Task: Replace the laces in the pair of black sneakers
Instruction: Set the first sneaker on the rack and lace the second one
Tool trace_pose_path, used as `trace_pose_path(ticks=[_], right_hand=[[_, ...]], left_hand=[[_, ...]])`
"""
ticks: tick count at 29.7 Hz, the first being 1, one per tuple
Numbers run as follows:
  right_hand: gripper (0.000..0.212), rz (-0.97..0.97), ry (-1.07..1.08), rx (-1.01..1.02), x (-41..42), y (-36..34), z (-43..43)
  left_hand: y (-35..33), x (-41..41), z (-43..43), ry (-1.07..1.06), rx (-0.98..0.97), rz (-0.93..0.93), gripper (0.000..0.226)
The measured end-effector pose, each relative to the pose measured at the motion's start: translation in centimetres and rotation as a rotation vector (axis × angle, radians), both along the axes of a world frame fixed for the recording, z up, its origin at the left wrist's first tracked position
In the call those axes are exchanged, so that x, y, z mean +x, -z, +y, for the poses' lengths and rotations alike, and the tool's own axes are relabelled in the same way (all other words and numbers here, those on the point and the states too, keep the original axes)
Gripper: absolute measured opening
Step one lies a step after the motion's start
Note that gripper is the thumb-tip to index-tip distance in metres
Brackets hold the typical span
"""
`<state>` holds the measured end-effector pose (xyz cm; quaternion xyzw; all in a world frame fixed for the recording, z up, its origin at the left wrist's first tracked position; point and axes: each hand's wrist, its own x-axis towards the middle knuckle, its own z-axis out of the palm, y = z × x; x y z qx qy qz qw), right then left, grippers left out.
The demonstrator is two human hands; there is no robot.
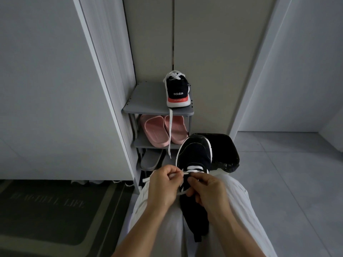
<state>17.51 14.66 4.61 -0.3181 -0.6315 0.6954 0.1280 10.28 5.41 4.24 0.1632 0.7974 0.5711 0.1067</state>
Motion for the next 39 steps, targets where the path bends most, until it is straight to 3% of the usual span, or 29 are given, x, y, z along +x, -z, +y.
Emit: trace_pose_path(ticks=[8,14,20,27,31,36,39], right_hand=[[0.010,0.010,0.031,-0.005,0.0,0.2,0.0],[0.011,0.008,0.038,0.000,0.0,0.4,-0.1],[0.016,0.015,0.010,0.102,0.3,0.4,-0.1],[0.016,-0.022,-0.077,0.204,0.3,0.3,0.7],[0.013,-0.059,-0.144,0.250,0.3,0.0,1.6],[0.017,-0.080,-0.168,0.412,0.1,0.1,1.8],[0.015,-0.043,-0.135,0.396,0.5,0.0,1.9]], left_hand=[[-0.2,0.0,-0.1,-0.006,-0.059,0.065,0.027],[0.6,-0.2,0.0,-0.026,0.018,-0.064,0.015],[0.3,-0.3,0.4,0.048,-0.063,0.017,0.019],[0.2,-1.6,0.3,0.135,-0.030,-0.183,0.007],[0.3,-1.6,0.6,0.106,-0.087,-0.084,0.003],[0.2,-1.4,1.0,0.140,-0.274,0.200,0.012],[0.2,-1.3,0.9,0.137,-0.246,0.162,0.009]])
